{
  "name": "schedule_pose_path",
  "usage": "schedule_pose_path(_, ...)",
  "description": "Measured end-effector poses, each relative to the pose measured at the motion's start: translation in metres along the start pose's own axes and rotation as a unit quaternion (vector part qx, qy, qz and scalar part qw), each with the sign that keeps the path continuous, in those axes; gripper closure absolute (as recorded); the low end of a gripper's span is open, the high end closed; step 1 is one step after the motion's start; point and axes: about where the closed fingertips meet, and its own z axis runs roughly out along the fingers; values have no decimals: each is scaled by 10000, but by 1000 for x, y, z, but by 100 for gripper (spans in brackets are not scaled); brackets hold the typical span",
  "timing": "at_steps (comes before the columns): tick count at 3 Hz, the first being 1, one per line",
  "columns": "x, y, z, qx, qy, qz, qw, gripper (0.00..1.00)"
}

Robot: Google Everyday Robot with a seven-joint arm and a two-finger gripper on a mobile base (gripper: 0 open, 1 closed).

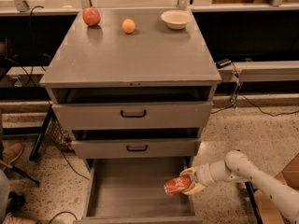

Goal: Pick coke can from bottom drawer and place on counter

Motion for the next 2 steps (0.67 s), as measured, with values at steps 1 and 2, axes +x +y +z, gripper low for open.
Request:
schedule_pose_path(1, 0, 0, 0, 0, 0, -1, 10000, 100)
schedule_pose_path(2, -43, -4, -43, 186, -102, -286, 9994, 100)
